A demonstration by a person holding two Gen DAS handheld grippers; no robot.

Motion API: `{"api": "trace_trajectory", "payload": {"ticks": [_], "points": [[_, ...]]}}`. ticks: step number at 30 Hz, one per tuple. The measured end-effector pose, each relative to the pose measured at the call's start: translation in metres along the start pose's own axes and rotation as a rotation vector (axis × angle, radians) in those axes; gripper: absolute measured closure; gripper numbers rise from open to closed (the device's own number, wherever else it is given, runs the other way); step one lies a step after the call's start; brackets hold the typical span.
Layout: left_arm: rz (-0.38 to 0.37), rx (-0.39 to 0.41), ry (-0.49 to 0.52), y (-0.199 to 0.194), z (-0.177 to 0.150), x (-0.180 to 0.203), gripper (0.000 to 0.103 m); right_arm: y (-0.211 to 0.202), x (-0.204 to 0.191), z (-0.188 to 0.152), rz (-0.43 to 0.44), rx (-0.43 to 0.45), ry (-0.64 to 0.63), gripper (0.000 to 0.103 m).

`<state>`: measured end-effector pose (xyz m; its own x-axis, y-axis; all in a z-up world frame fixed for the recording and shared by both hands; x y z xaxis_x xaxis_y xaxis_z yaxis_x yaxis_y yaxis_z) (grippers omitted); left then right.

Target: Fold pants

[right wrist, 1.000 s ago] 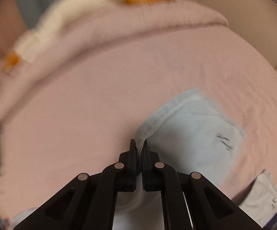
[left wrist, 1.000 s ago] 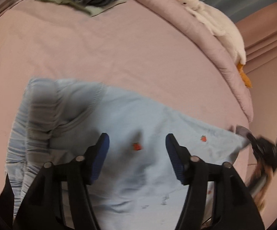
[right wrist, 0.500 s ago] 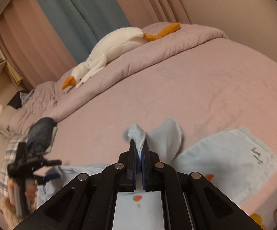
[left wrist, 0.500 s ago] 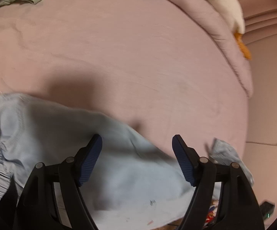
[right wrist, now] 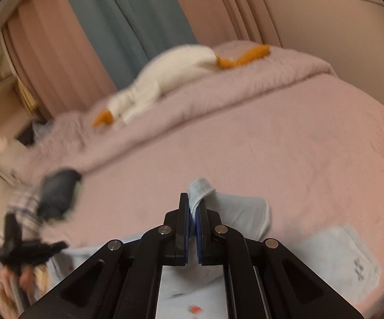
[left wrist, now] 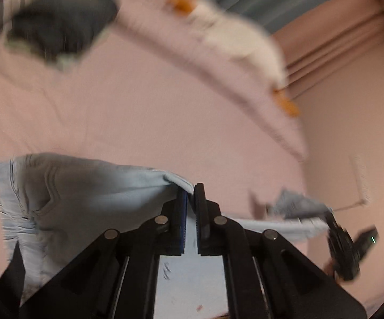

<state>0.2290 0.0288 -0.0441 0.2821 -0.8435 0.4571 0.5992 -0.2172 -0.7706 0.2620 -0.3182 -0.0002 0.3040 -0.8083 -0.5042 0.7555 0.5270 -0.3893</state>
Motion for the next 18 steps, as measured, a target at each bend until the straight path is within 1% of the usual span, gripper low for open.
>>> {"api": "trace_trajectory", "payload": {"ticks": [1, 2, 3, 5, 6, 7, 8, 9, 10, 11, 12, 13, 14, 15, 16, 17, 18], "points": [[-0.016, 0.03, 0.022, -0.018, -0.01, 0.001, 0.098, -0.012, -0.005, 0.003, 0.034, 0.043, 0.003, 0.098], [-0.028, 0.051, 0.046, -0.034, -0.025, 0.0, 0.098, -0.026, -0.006, -0.001, 0.036, 0.072, 0.009, 0.098], [-0.035, 0.059, 0.075, -0.044, -0.045, 0.0, 0.097, -0.036, -0.002, -0.01, 0.022, 0.082, 0.012, 0.098], [-0.009, 0.035, 0.131, -0.044, -0.088, -0.005, 0.097, -0.05, 0.014, -0.043, -0.049, 0.074, 0.028, 0.098], [0.029, -0.014, 0.172, -0.032, -0.12, -0.014, 0.097, -0.053, 0.027, -0.065, -0.099, 0.051, 0.046, 0.098], [0.071, -0.07, 0.198, -0.018, -0.147, -0.024, 0.096, -0.052, 0.044, -0.092, -0.146, 0.011, 0.079, 0.098], [0.098, -0.122, 0.21, -0.009, -0.17, -0.038, 0.096, -0.049, 0.066, -0.124, -0.205, -0.056, 0.125, 0.098], [0.128, -0.21, 0.21, 0.008, -0.198, -0.055, 0.096, -0.046, 0.078, -0.142, -0.239, -0.101, 0.155, 0.098], [0.148, -0.278, 0.186, 0.021, -0.215, -0.066, 0.095, -0.042, 0.098, -0.168, -0.285, -0.166, 0.2, 0.098], [0.154, -0.339, 0.146, 0.032, -0.229, -0.076, 0.094, -0.04, 0.11, -0.185, -0.319, -0.212, 0.231, 0.098], [0.145, -0.364, 0.099, 0.039, -0.236, -0.084, 0.091, -0.04, 0.12, -0.198, -0.346, -0.247, 0.258, 0.098], [0.142, -0.358, 0.078, 0.041, -0.236, -0.087, 0.09, -0.042, 0.125, -0.204, -0.353, -0.253, 0.268, 0.098], [0.141, -0.347, 0.058, 0.041, -0.233, -0.087, 0.09, -0.044, 0.125, -0.204, -0.34, -0.241, 0.271, 0.098], [0.136, -0.331, 0.041, 0.037, -0.229, -0.086, 0.087, -0.047, 0.124, -0.201, -0.333, -0.236, 0.274, 0.097], [0.134, -0.315, 0.042, 0.034, -0.224, -0.084, 0.085, -0.048, 0.123, -0.198, -0.334, -0.235, 0.273, 0.095], [0.133, -0.303, 0.045, 0.029, -0.224, -0.081, 0.08, -0.05, 0.123, -0.194, -0.336, -0.23, 0.271, 0.084], [0.141, -0.286, 0.043, 0.026, -0.218, -0.081, 0.072, -0.052, 0.123, -0.189, -0.35, -0.223, 0.265, 0.071]]}}
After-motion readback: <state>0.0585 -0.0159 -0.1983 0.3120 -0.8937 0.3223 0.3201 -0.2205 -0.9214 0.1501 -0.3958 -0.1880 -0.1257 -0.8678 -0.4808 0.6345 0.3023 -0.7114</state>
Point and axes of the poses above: each gripper's, at about its wrist camera, not at the fingertips, and y roughly the way its jaws point, x to its right, z to its top, the point moved 9 cm from there along y, roughly the way its jaws point, and after that the axes turned 13 degrees about z, right-handed, at the moved point
